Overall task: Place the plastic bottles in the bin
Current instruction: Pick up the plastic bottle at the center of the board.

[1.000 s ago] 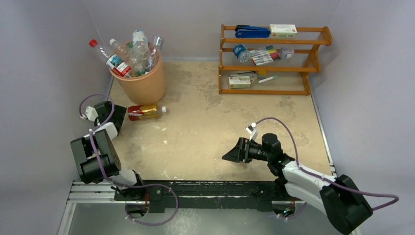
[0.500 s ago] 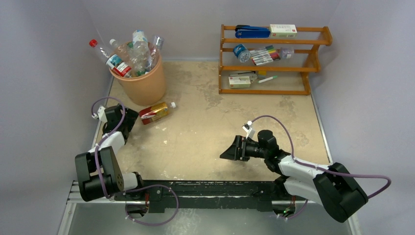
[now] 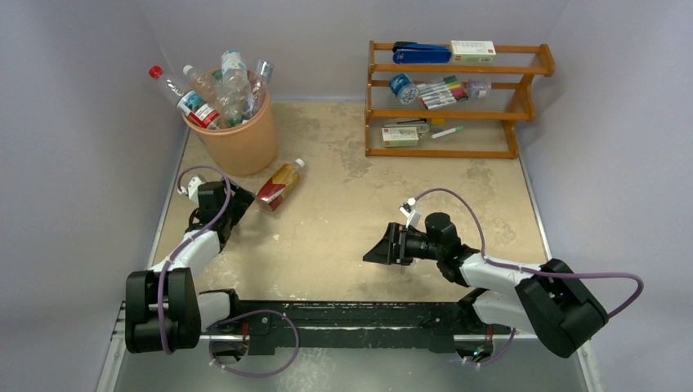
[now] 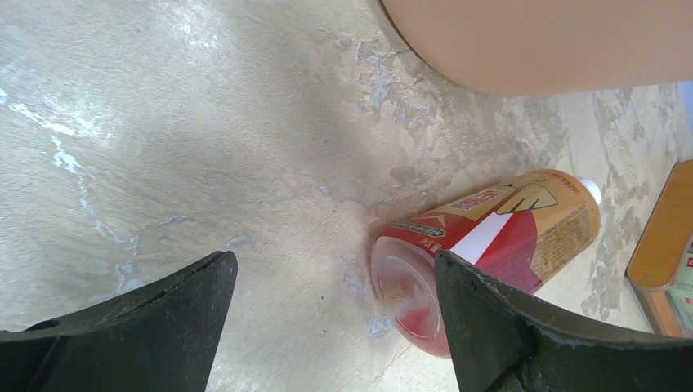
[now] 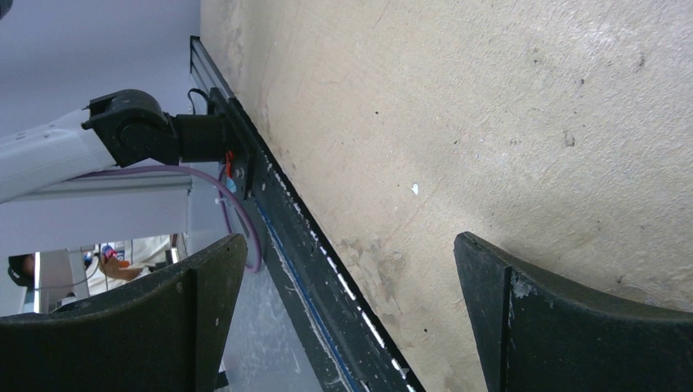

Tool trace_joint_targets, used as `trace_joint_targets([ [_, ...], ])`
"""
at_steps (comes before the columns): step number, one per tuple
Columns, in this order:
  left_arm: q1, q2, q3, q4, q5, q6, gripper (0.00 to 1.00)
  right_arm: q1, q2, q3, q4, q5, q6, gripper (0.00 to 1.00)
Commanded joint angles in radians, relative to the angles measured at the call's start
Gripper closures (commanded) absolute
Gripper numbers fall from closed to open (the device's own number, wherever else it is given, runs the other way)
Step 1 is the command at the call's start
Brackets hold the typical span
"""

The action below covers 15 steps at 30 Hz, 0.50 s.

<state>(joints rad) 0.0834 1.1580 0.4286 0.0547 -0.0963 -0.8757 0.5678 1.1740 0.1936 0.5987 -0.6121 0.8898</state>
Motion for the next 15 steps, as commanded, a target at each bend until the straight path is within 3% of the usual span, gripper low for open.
trace_joint_targets([
  [1, -0.005, -0.088, -0.013, -0.003, -0.031, 0.059, 0.09, 0.010, 0.010, 0.030, 0.071, 0.014, -0.010, 0.00],
  [8, -0.005, -0.237, -0.093, 0.105, 0.083, 0.043, 0.07, 0.022, 0.029, 0.036, 0.083, 0.021, -0.006, 0.00],
  [12, -0.006, -0.220, -0.123, 0.209, 0.202, -0.063, 0.06, 0.030, 0.048, 0.042, 0.097, 0.022, -0.002, 0.00],
  [15, -0.008, -0.265, -0.155, 0.264, 0.216, -0.170, 0.06, 0.038, 0.060, 0.052, 0.106, 0.027, 0.003, 0.00],
])
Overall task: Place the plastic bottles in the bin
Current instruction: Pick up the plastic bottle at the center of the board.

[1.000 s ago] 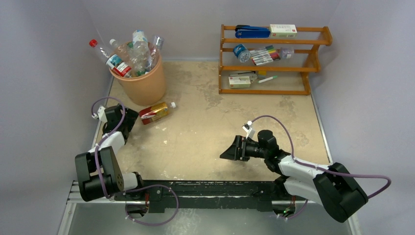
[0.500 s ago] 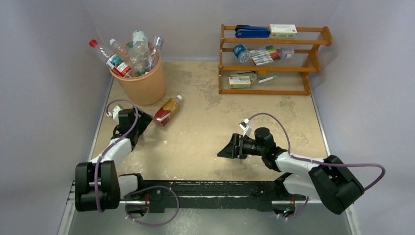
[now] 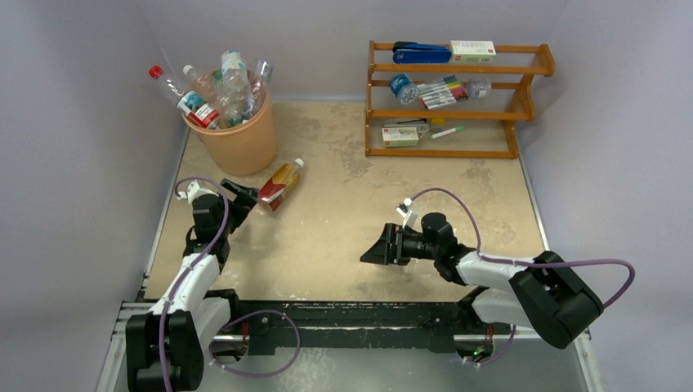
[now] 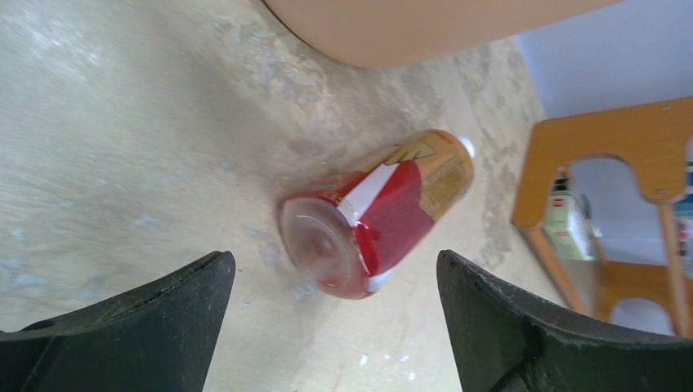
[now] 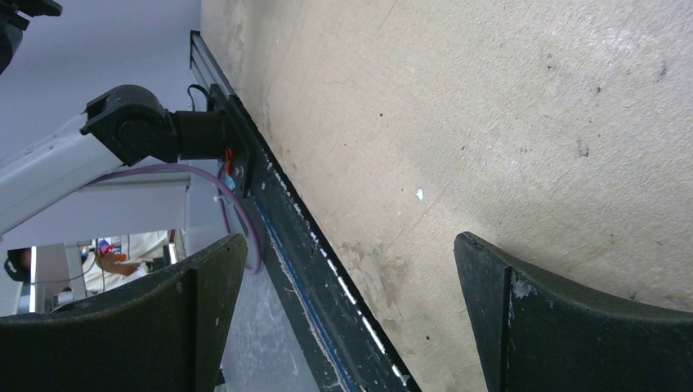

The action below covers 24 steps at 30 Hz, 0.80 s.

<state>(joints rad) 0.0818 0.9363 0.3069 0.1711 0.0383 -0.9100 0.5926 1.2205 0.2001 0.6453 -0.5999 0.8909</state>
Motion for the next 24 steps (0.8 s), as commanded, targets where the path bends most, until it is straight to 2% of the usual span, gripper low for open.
trace_joint_targets([
  [1, -0.007, -0.060, -0.041, 0.164, 0.080, -0.170, 0.06, 0.016, 0.019, 0.054, 0.056, 0.016, -0.001, 0.00],
  [4, -0.017, -0.078, -0.030, 0.183, 0.068, -0.218, 0.06, 0.016, 0.056, 0.139, -0.008, 0.023, -0.039, 0.01],
  [8, -0.024, -0.007, 0.026, 0.170, 0.024, -0.209, 0.06, 0.016, 0.167, 0.375, -0.154, 0.050, -0.145, 0.02],
  [14, -0.056, 0.103, 0.102, 0.165, 0.004, -0.205, 0.06, 0.016, 0.456, 0.741, -0.287, 0.041, -0.224, 0.10],
  [21, -0.065, 0.067, 0.092, 0.113, -0.005, -0.200, 0.06, 0.007, 0.818, 1.208, -0.400, 0.116, -0.250, 0.12],
  [24, -0.068, 0.056, 0.087, 0.095, -0.007, -0.197, 0.06, -0.006, 0.934, 1.339, -0.360, 0.153, -0.189, 0.12],
])
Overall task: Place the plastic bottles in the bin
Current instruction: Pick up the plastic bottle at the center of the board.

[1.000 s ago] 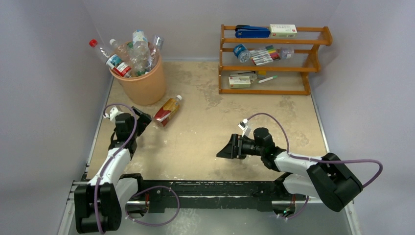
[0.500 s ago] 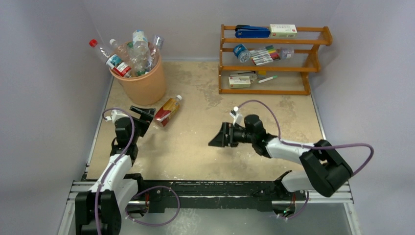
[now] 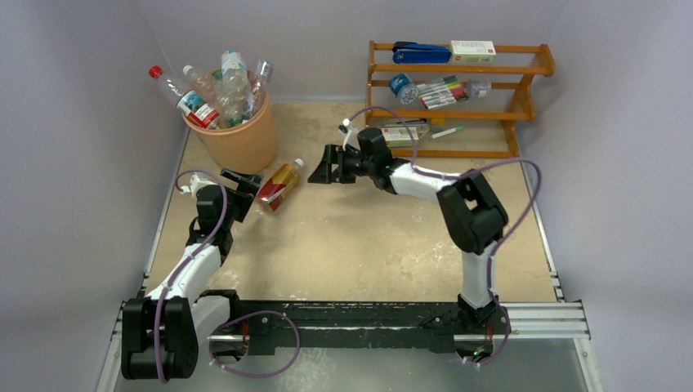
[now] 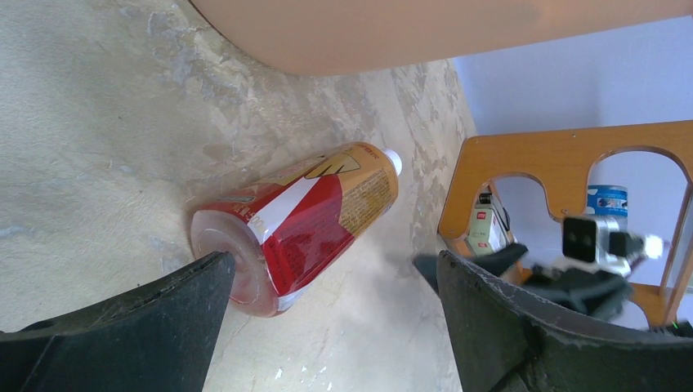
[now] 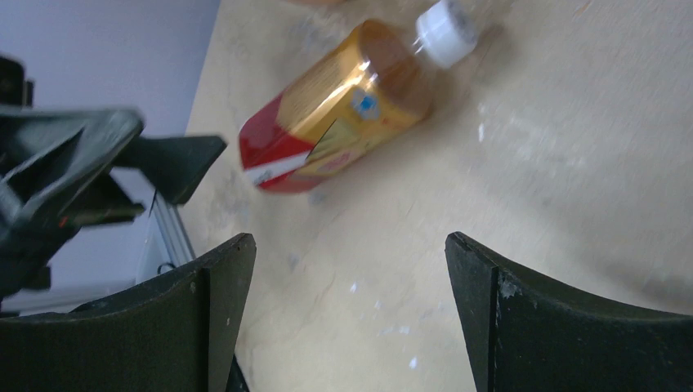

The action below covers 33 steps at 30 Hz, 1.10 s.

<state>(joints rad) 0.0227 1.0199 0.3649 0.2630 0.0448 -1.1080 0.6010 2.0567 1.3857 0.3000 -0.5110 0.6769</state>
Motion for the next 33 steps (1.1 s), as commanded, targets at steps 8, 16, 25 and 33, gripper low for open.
trace_joint_targets([
  [8, -0.010, -0.032, -0.039, 0.036, 0.010, -0.005, 0.06, -0.029, 0.318, 0.398, 0.064, 0.107, 0.160, 0.12],
  [16, -0.010, 0.001, -0.081, 0.085, 0.023, 0.001, 0.06, -0.032, 0.469, 0.572, 0.062, 0.101, 0.227, 0.12],
  [25, -0.010, 0.076, -0.072, 0.146, 0.006, 0.004, 0.06, -0.010, 0.432, 0.352, 0.243, 0.071, 0.269, 0.18],
  [33, -0.010, 0.100, -0.058, 0.140, -0.021, 0.026, 0.06, 0.026, 0.474, 0.351, 0.299, 0.025, 0.303, 0.24],
])
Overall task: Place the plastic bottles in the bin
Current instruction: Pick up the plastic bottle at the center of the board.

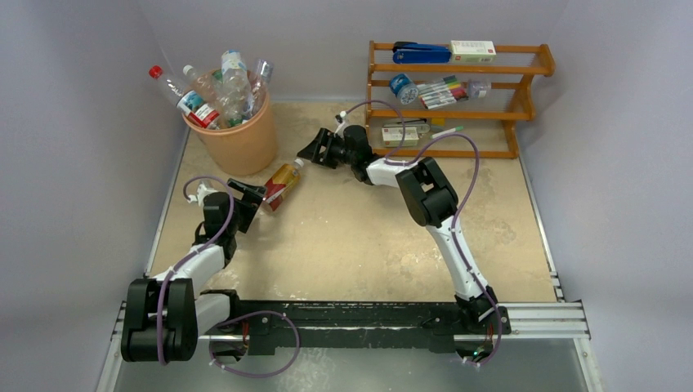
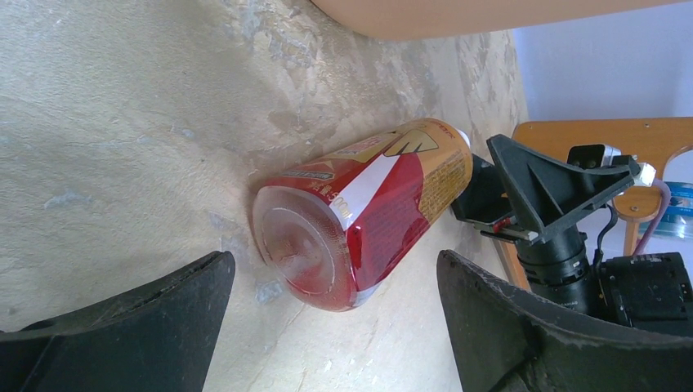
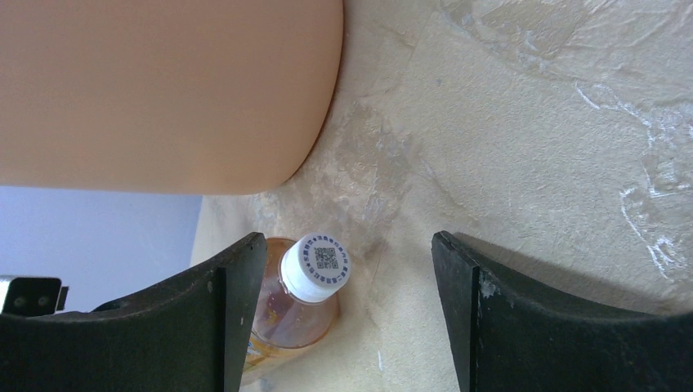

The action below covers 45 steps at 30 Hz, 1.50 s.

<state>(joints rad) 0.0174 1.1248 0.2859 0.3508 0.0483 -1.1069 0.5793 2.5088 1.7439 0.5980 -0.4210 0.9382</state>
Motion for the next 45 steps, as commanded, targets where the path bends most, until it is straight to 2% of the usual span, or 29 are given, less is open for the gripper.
trace_joint_targets([
  [1, -0.005, -0.006, 0.021, 0.050, -0.027, 0.027, 0.06, 0.053, 0.028, -0.003, 0.006, -0.070, 0.049, 0.25],
  [5, -0.004, -0.014, 0.021, 0.038, -0.030, 0.033, 0.07, 0.067, 0.046, -0.001, 0.050, -0.094, 0.085, 0.30],
  [12, -0.004, -0.028, 0.024, 0.021, -0.034, 0.041, 0.06, 0.076, 0.067, -0.015, 0.100, -0.104, 0.139, 0.33],
  [17, -0.004, -0.026, 0.021, 0.019, -0.038, 0.045, 0.06, 0.076, 0.088, -0.013, 0.147, -0.118, 0.197, 0.31],
  [20, -0.004, -0.025, 0.022, 0.018, -0.038, 0.048, 0.07, 0.075, 0.100, -0.007, 0.177, -0.117, 0.227, 0.25],
  [23, -0.003, -0.032, 0.030, 0.006, -0.040, 0.054, 0.06, 0.075, 0.109, -0.002, 0.186, -0.107, 0.236, 0.26],
  [28, -0.003, -0.038, 0.038, -0.002, -0.037, 0.055, 0.07, 0.074, 0.114, -0.004, 0.197, -0.120, 0.253, 0.36],
  [36, -0.003, -0.082, 0.055, -0.050, -0.033, 0.063, 0.06, 0.073, 0.101, -0.041, 0.244, -0.150, 0.270, 0.70],
  [40, -0.002, -0.100, 0.096, -0.100, 0.000, 0.062, 0.03, 0.074, 0.020, -0.154, 0.305, -0.112, 0.275, 0.71],
  [45, -0.002, -0.145, 0.184, -0.187, 0.068, 0.056, 0.03, 0.072, -0.126, -0.340, 0.406, -0.065, 0.292, 0.72],
])
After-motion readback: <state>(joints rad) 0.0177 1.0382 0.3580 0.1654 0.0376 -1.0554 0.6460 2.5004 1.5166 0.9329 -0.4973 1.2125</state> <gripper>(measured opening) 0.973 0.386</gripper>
